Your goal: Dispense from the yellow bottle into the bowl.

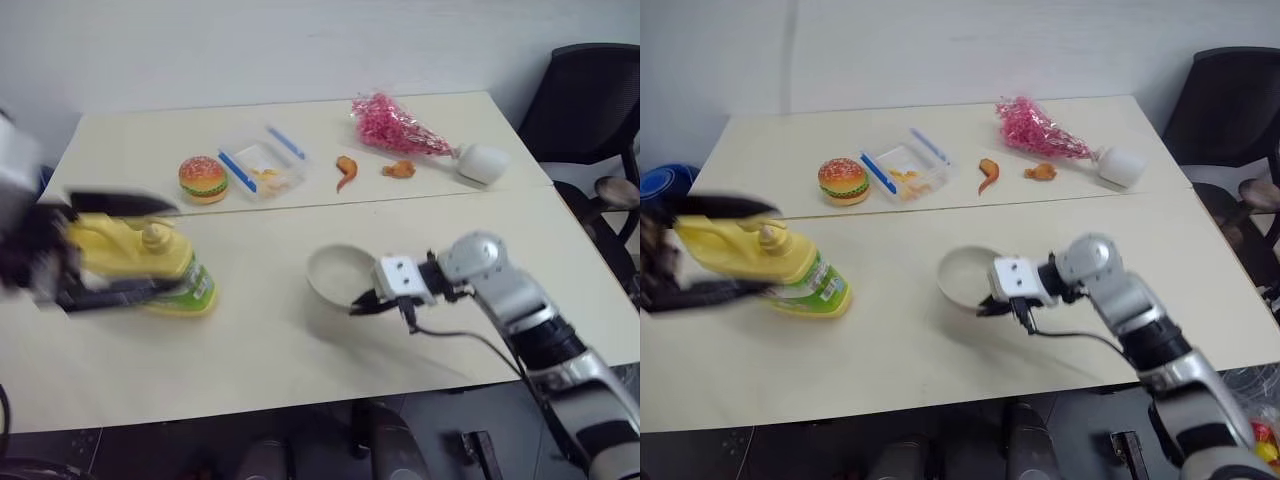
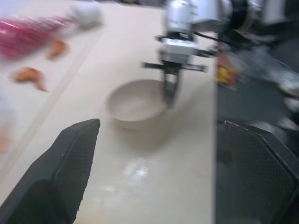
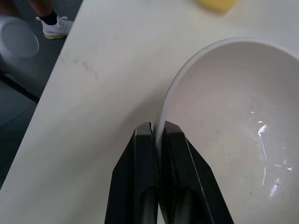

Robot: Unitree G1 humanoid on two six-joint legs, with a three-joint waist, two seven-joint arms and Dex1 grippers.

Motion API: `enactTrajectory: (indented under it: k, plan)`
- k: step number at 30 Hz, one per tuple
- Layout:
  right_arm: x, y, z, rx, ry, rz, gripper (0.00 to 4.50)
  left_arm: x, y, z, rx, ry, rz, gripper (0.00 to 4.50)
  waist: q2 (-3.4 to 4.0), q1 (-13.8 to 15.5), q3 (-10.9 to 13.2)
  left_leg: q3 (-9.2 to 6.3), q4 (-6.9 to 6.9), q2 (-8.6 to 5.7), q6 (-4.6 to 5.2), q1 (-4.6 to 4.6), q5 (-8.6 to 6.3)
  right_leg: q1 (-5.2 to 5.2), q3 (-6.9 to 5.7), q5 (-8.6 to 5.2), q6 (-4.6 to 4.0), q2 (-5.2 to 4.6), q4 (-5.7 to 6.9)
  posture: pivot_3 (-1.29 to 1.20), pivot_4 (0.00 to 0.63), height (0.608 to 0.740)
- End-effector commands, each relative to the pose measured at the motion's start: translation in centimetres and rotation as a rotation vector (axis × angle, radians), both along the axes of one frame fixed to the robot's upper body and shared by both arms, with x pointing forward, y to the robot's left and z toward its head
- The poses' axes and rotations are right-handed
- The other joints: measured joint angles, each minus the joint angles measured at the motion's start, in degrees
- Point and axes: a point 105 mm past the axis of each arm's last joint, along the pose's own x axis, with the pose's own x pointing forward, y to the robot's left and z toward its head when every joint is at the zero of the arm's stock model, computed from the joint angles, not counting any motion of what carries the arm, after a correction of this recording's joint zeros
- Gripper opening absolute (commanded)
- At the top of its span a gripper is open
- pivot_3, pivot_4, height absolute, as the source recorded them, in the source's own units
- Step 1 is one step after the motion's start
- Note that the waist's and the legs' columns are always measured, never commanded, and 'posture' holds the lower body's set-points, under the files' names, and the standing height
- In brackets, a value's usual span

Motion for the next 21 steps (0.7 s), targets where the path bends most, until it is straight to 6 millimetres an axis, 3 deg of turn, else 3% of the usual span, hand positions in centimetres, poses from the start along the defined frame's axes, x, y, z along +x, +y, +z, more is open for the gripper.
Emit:
enactTrajectory:
  k: [1, 3, 7, 11, 16, 21]
  plan:
    - [-1.1, 1.4, 3.2, 0.006, 0.005, 0.103, 0.0, 0.0, 2.3, 1.4, 0.065, -0.034, 0.038, 4.31, -0.03, 0.0, 0.0, 0.0, -0.06, 0.01, -0.02, 0.05, 0.0, 0.02, -0.03, -0.03, -0.04, 0.02, 0.01, 0.0, 0.15, 0.74]
    - [-1.5, 2.5, 4.3, -0.02, -0.018, 0.164, 0.0, 0.4, 3.7, 1.5, 0.1, -0.03, 0.071, 3.94, -0.02, -0.1, 0.0, 0.01, -0.07, 0.04, -0.06, -0.01, 0.02, -0.17, -0.06, -0.05, -0.07, 0.08, 0.0, 0.0, 0.15, 0.74]
    - [-2.0, 5.7, 5.8, -0.047, -0.069, 0.245, 0.0, 1.0, 5.8, 1.2, 0.147, -0.014, 0.11, 2.68, -0.02, -0.9, 0.0, 0.11, -0.19, 0.04, -0.08, -0.04, 0.04, -0.26, -0.1, -0.06, -0.08, 0.1, -0.02, 0.0, 0.15, 0.74]
    - [-2.6, 8.8, 6.2, -0.098, -0.109, 0.332, 0.0, 1.4, 6.1, 0.8, 0.17, -0.011, 0.094, 1.5, -0.14, -1.1, 0.0, 0.14, -0.17, 0.04, -0.08, -0.09, 0.04, -0.31, -0.14, -0.05, -0.08, 0.08, -0.01, 0.0, 0.15, 0.74]
    - [-1.8, 11.4, 6.5, -0.143, -0.177, 0.327, 0.0, 1.7, 5.6, 0.2, 0.181, -0.005, 0.062, 0.04, -0.22, -1.1, -0.1, 0.31, -0.16, 0.03, -0.08, -0.27, 0.04, -0.69, -0.14, -0.05, -0.09, 0.03, 0.18, 0.0, 0.15, 0.74]
    - [-1.9, 13.6, 7.6, -0.166, -0.187, 0.318, 0.0, 2.0, 5.1, -0.4, 0.191, -0.019, 0.057, 0.04, -0.24, -2.1, -0.1, 0.63, -0.15, 0.02, -0.08, -0.34, 0.04, -0.94, -0.12, -0.05, -0.09, 0.0, 0.28, 0.0, 0.15, 0.74]
